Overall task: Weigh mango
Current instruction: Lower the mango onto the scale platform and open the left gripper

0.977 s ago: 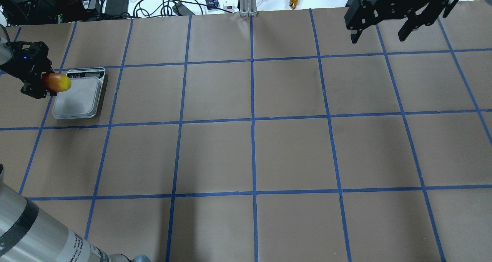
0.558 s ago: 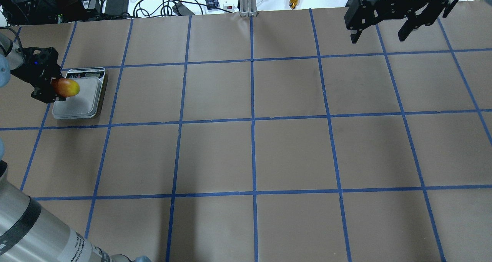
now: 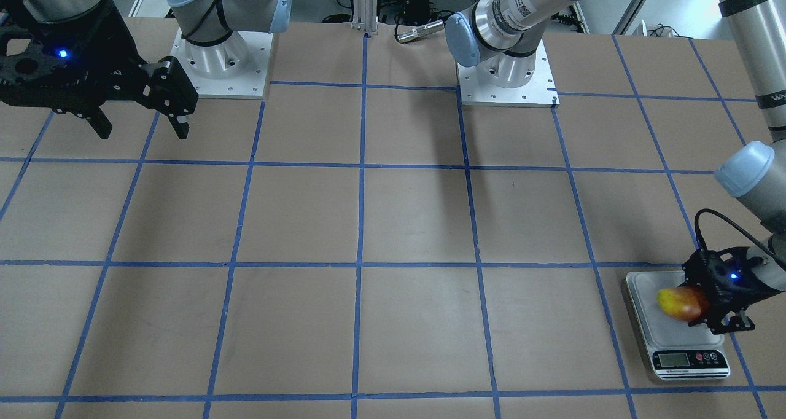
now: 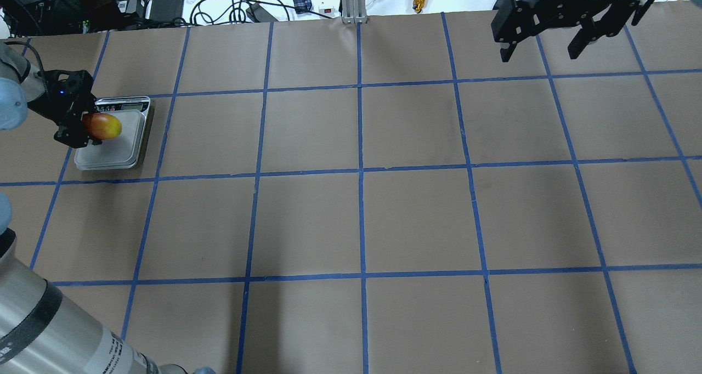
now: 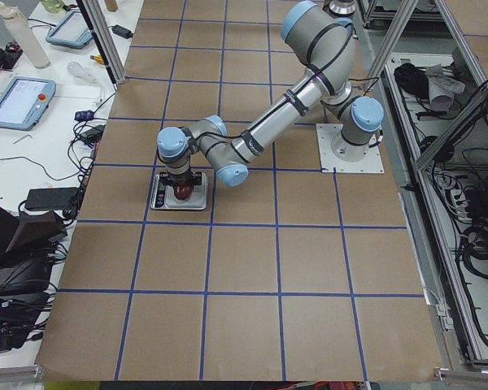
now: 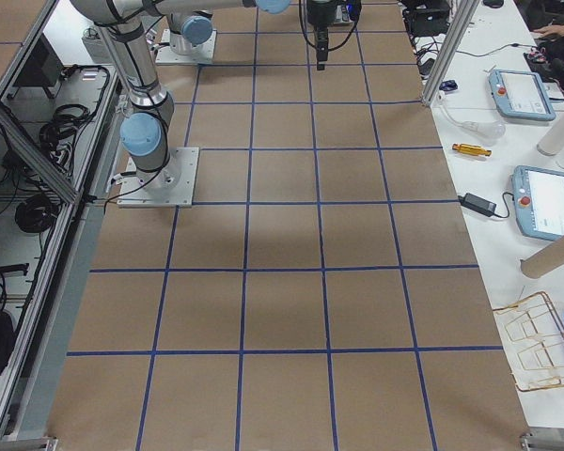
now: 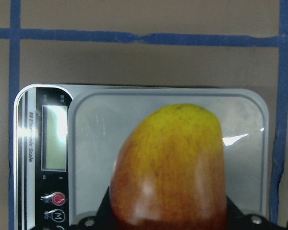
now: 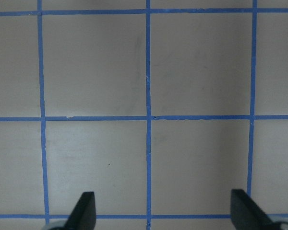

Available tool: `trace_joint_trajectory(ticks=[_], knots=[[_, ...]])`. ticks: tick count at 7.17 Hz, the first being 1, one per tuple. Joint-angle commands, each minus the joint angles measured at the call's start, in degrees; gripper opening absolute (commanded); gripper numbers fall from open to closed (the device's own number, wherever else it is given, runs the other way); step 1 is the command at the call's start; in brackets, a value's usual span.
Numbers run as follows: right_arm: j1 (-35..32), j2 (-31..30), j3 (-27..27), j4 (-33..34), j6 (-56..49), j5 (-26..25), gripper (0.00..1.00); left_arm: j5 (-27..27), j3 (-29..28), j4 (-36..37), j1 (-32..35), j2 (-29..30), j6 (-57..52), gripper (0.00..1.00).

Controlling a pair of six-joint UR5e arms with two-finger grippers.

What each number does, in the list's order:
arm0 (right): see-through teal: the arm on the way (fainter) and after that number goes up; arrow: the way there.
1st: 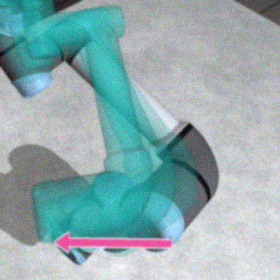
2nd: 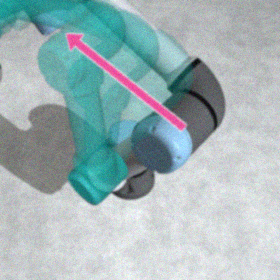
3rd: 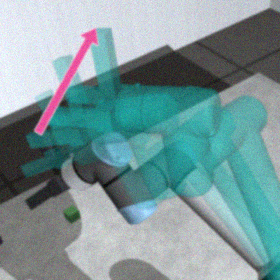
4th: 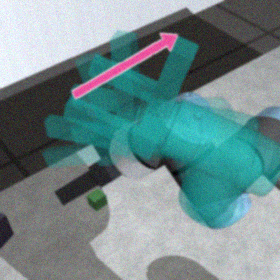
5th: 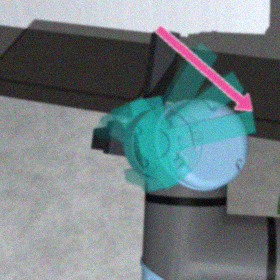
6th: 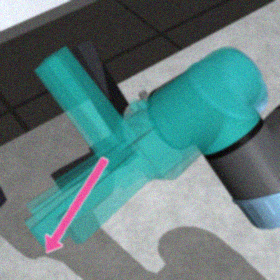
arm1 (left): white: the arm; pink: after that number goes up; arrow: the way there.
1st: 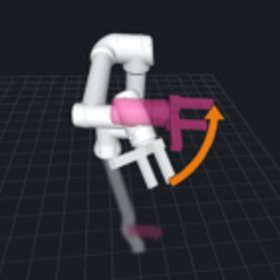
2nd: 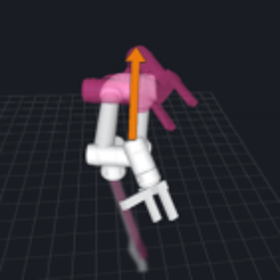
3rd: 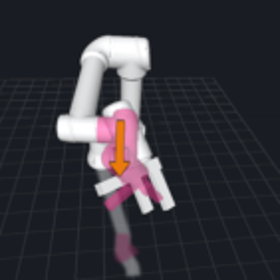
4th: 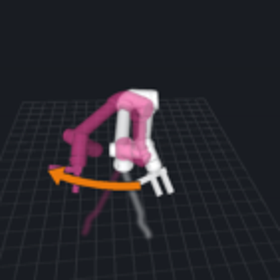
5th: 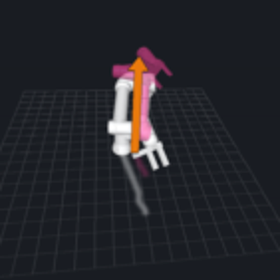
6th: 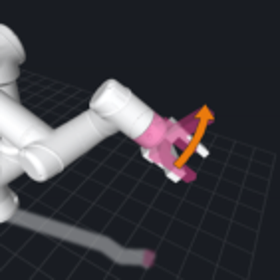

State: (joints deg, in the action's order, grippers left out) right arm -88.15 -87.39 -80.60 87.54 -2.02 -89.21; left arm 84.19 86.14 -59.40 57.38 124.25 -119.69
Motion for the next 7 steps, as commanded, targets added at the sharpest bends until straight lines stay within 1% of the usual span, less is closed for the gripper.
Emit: trace_joint_trajectory(ticks=[1,2,3,5,7], knots=[[0.0,-0.06,0.0,0.0,0.0,0.0,1.0,-0.08,-0.01,0.33,0.02,0.64,-0.1,0.74],[0.09,0.02,0.0,0.0,0.0,0.0,1.0,0.1,-0.01,0.33,0.02,0.64,0.07,1.0],[0.0,-0.06,0.0,0.0,0.0,0.0,1.0,0.19,-0.1,0.25,0.02,-0.06,-0.01,1.0],[0.0,-0.06,0.0,0.0,0.0,0.0,1.0,0.36,-0.45,-1.07,-0.16,-3.47,0.42,1.0],[0.09,-0.06,0.0,0.0,0.0,0.0,1.0,0.97,-0.62,-7.63,-0.07,-9.61,3.75,1.0]])
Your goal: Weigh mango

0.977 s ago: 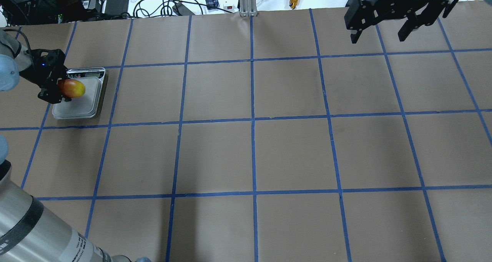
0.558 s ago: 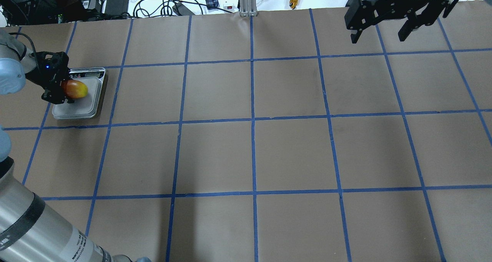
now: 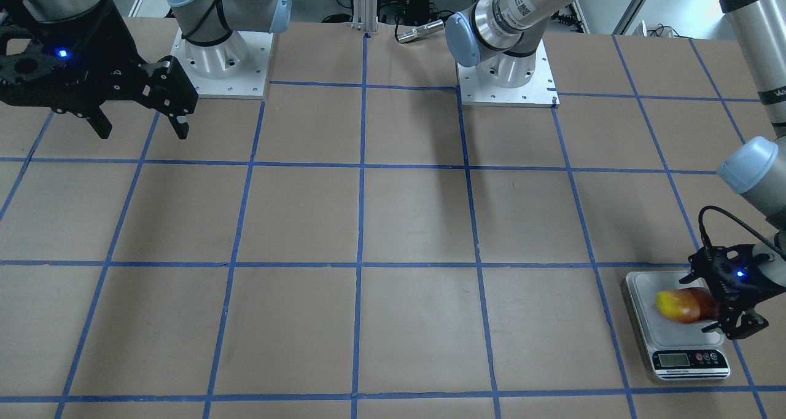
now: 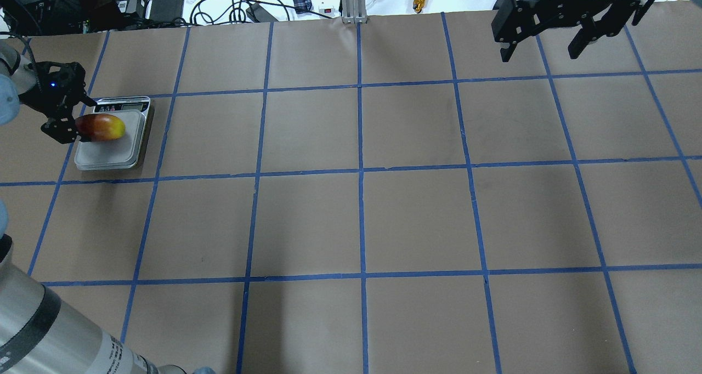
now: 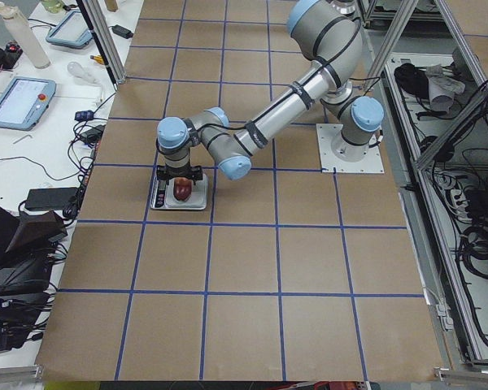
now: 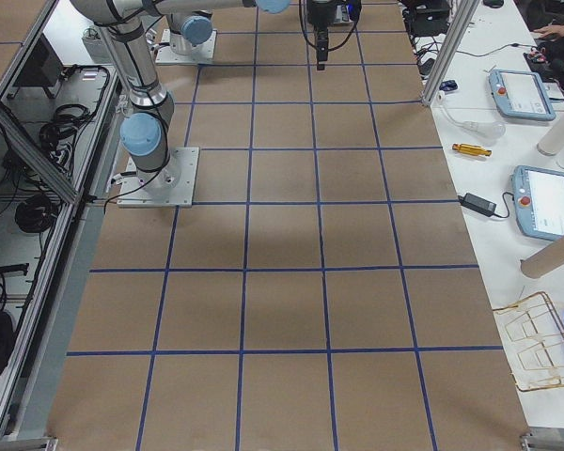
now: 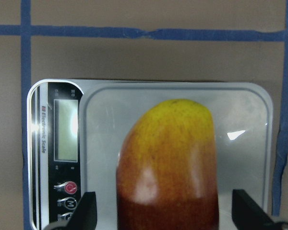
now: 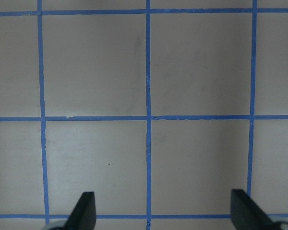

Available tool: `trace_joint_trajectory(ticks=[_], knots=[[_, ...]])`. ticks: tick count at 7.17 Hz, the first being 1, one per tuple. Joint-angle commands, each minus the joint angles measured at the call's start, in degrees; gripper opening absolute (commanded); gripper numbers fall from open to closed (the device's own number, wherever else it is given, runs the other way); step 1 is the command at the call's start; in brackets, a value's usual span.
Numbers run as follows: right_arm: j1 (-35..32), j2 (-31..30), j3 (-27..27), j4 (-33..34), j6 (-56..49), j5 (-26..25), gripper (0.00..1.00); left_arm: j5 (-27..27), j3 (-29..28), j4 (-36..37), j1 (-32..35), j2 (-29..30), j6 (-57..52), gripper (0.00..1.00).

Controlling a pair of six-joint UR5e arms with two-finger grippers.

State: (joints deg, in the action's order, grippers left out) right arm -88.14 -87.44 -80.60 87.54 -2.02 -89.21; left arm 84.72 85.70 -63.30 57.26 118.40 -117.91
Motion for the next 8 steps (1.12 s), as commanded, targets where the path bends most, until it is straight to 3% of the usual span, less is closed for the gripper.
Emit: trace_joint_trajectory(ticks=[1,4,6,8], knots=[[-0.01,-0.01,0.0,0.0,0.0,0.0,1.0,1.84,-0.18,-7.93,0.21,-7.45,4.51,1.0],[-0.01,-0.01,0.0,0.0,0.0,0.0,1.0,4.73,-0.18,-27.76,0.22,-22.2,14.7,1.0],[-0.01,0.08,0.0,0.0,0.0,0.0,1.0,5.98,0.87,-33.53,0.39,-29.17,18.84,1.0],[-0.01,-0.01,0.0,0.0,0.0,0.0,1.0,5.72,2.71,-36.36,3.01,-32.17,37.49,1.0]])
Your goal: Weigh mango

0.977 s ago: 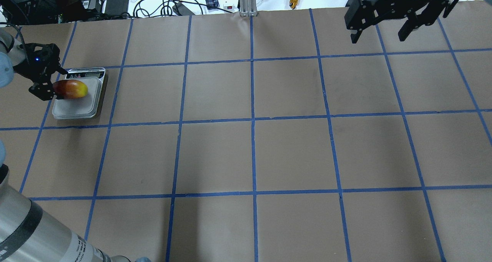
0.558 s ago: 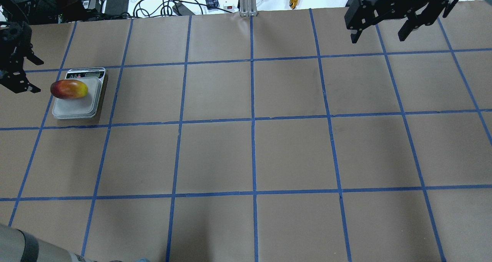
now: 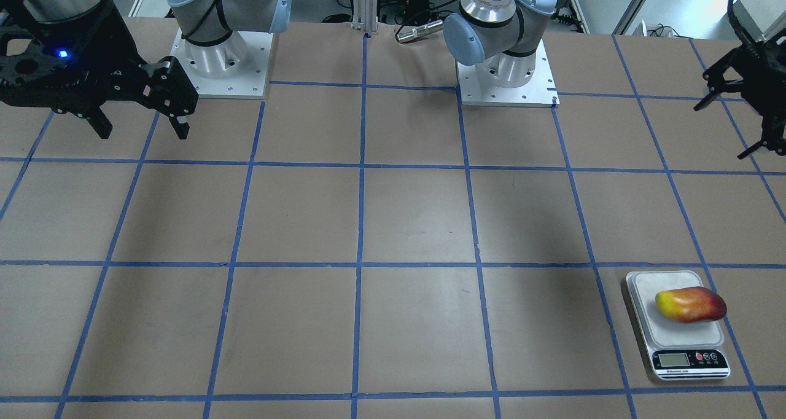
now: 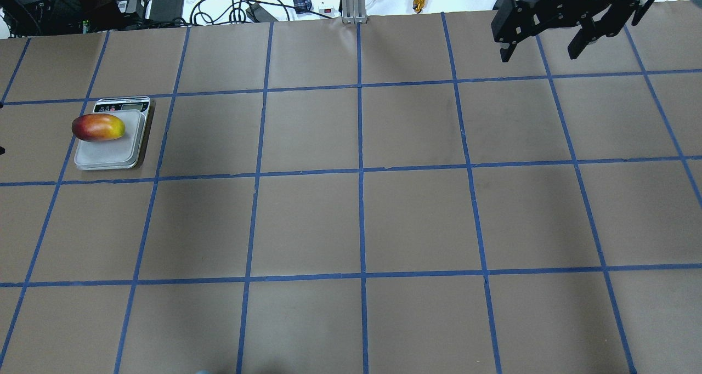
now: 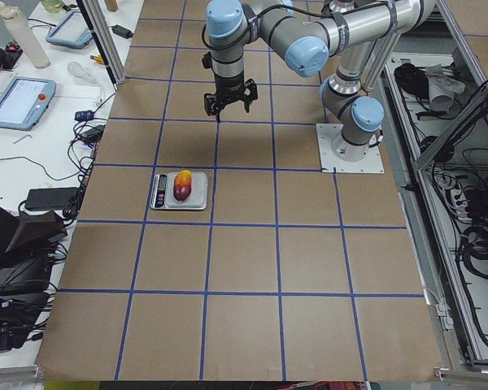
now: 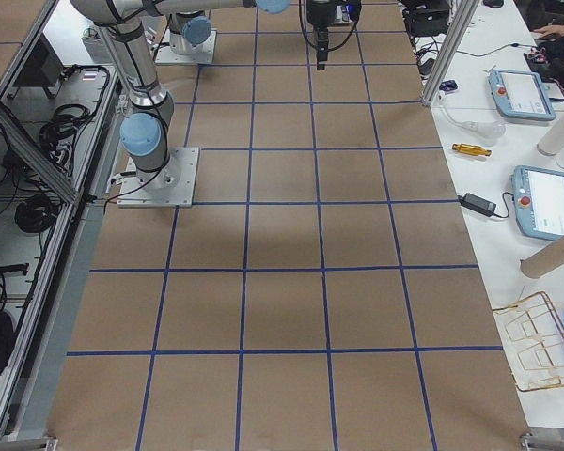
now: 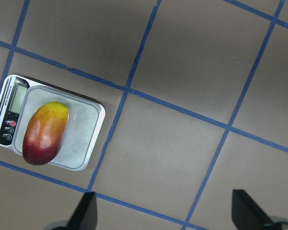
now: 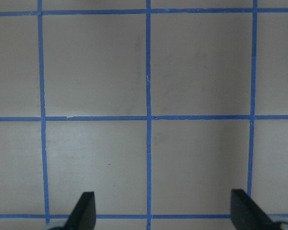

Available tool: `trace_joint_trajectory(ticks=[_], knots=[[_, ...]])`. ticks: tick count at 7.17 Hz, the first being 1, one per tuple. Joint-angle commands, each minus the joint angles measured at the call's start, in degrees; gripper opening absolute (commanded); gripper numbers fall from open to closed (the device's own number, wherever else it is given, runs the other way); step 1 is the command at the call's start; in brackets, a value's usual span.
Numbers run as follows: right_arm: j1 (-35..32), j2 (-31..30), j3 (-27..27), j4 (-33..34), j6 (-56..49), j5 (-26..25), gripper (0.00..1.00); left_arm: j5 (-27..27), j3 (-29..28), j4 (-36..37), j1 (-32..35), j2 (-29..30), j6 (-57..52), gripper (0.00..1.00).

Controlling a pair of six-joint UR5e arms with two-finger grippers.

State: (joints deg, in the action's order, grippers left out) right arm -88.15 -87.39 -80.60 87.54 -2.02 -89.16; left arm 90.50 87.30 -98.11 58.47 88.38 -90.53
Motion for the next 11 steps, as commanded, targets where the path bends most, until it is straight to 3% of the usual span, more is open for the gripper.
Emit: trace_joint_trajectory(ticks=[1,5,7,9,11], knots=[[0.0,-0.06,0.0,0.0,0.0,-0.05,1.0,0.2,1.21,-1.55,7.3,-2.77,21.94,1.0],[0.0,-0.06,0.0,0.0,0.0,0.04,1.0,0.56,1.29,-0.86,28.23,-1.64,68.26,1.0],[0.0,-0.06,0.0,0.0,0.0,0.04,1.0,-0.06,1.38,-0.33,33.45,-1.37,83.33,1.0],[0.0,0.03,0.0,0.0,0.0,0.04,1.0,0.29,1.38,0.99,33.81,-1.28,88.58,1.0],[0.08,-0.06,0.0,0.0,0.0,0.04,1.0,-0.15,1.38,7.14,33.55,-1.02,89.56,1.0]])
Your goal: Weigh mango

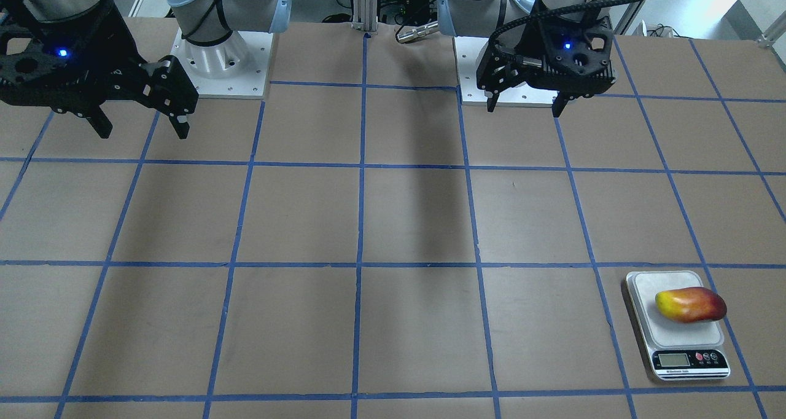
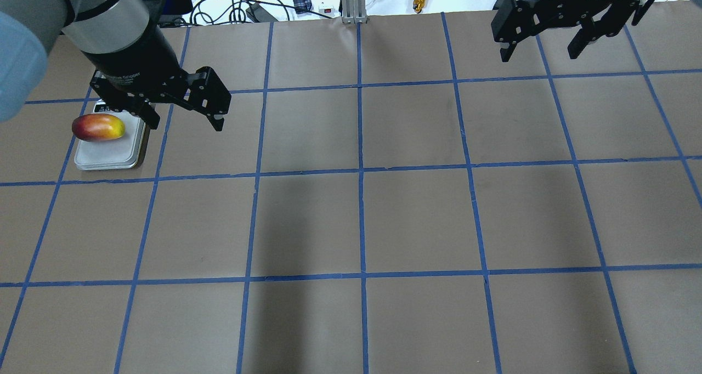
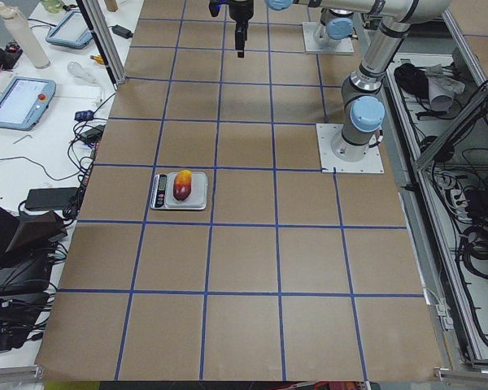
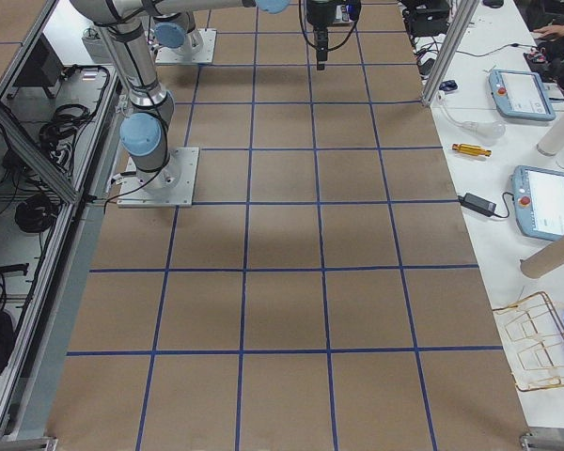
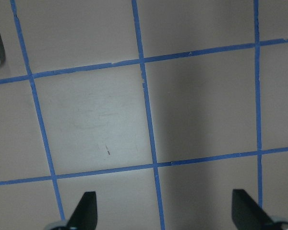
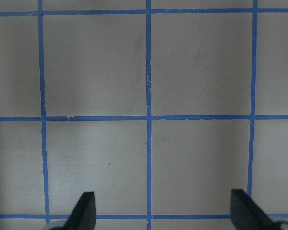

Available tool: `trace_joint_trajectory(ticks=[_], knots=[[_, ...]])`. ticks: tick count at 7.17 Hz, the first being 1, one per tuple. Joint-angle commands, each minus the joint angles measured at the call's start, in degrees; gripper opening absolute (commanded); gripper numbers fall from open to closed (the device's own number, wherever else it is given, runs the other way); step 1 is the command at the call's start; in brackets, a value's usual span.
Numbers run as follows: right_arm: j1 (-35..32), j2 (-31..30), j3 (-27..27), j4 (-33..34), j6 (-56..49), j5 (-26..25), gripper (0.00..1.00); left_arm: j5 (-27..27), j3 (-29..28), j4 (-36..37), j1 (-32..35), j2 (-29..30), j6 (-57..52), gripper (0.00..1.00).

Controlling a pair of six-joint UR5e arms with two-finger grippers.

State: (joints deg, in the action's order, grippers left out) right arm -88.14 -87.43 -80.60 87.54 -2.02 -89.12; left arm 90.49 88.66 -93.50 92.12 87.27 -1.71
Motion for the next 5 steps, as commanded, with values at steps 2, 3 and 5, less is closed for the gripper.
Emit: trace_joint_trajectory(ticks=[2,3,5], knots=[[-0.01,-0.02,0.0,0.0,0.0,-0.09,1.0,-0.23,0.11,2.53,-0.01,0.09,0.83,1.0],[-0.01,0.06,0.0,0.0,0.0,-0.09,1.0,-0.05,0.11,2.53,-0.1,0.0,0.57,1.0],[-0.01,-0.02,0.0,0.0,0.0,-0.09,1.0,0.21,0.2,2.35,-0.1,-0.17,-0.05,1.0]])
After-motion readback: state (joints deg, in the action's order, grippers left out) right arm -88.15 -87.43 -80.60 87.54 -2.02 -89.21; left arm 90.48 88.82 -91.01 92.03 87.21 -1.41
